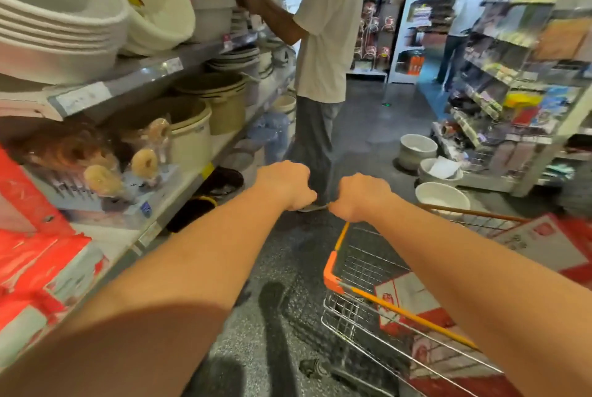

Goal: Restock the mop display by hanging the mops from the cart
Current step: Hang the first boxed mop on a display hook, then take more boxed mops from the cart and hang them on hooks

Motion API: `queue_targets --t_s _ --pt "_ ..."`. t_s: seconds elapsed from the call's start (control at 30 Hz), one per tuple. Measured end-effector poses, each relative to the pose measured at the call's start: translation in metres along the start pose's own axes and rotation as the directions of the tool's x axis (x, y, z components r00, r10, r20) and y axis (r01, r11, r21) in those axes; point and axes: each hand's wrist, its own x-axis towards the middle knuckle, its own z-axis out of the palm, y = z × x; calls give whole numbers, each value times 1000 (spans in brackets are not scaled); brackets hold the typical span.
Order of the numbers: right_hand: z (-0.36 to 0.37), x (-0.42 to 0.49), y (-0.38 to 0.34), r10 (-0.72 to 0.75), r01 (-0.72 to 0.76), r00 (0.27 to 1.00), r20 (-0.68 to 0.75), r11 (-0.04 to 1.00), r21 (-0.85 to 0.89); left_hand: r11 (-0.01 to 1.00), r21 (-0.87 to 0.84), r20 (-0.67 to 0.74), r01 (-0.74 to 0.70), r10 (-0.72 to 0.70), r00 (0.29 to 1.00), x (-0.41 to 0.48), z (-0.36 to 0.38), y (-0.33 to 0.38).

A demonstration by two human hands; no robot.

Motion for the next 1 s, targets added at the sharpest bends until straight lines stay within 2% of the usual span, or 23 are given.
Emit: queue_targets --t_s 0.2,0.37,0.5,0.73,0.83,1.0 --pt "28 -8 69 210 -210 978 10 977 36 974 66 32 -218 216 976 43 19 66" --pt "50 -16 105 384 -387 922 44 918 88 915 108 76 -388 381 921 78 34 103" --pt "66 -28 126 525 -533 844 109 844 61 857 116 104 -502 492 864 96 45 131" --pt "89 -63 152 685 -699 707 177 714 26 702 116 134 -703 690 711 107 63 187" --pt "90 -77 170 740 -757 647 183 653 32 642 130 148 -756 741 655 111 68 218" --pt "99 -98 213 808 -819 573 137 565 98 595 89 151 -798 784 602 111 68 273"
